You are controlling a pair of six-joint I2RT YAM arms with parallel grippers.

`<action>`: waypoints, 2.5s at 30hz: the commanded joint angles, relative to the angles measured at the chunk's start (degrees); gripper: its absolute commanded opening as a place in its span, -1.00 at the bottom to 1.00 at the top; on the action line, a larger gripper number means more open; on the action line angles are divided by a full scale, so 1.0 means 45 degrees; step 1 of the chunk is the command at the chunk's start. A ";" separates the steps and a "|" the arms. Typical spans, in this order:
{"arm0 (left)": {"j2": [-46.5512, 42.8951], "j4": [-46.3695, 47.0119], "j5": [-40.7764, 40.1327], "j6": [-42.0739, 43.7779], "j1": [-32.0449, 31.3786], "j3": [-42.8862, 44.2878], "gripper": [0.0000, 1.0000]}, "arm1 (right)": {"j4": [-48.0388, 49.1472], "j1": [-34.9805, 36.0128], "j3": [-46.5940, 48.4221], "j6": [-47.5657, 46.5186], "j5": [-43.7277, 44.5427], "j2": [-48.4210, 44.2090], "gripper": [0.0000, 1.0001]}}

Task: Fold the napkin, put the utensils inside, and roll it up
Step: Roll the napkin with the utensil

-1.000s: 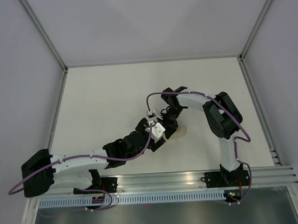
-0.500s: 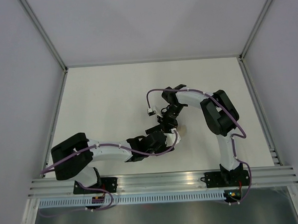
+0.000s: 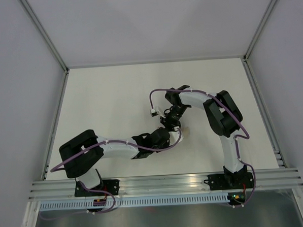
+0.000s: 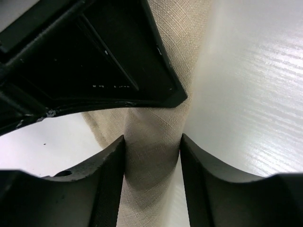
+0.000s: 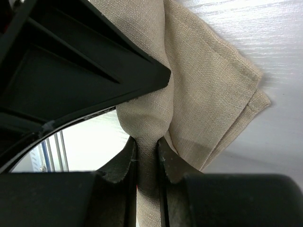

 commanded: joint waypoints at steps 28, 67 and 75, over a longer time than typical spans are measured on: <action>0.1338 -0.0502 0.6974 -0.3526 0.2255 0.0604 -0.59 | 0.6817 -0.2576 -0.3002 0.5629 0.0728 -0.4184 0.22; 0.5128 -0.5952 1.3011 -0.2979 0.5244 0.5467 -0.52 | 1.2581 0.1483 -1.1910 -0.1380 0.5160 -1.1100 0.38; 0.5304 -0.6557 1.3147 -0.2667 0.5322 0.5955 -0.49 | 1.3030 0.2109 -1.1910 -0.1517 0.6019 -1.0006 0.26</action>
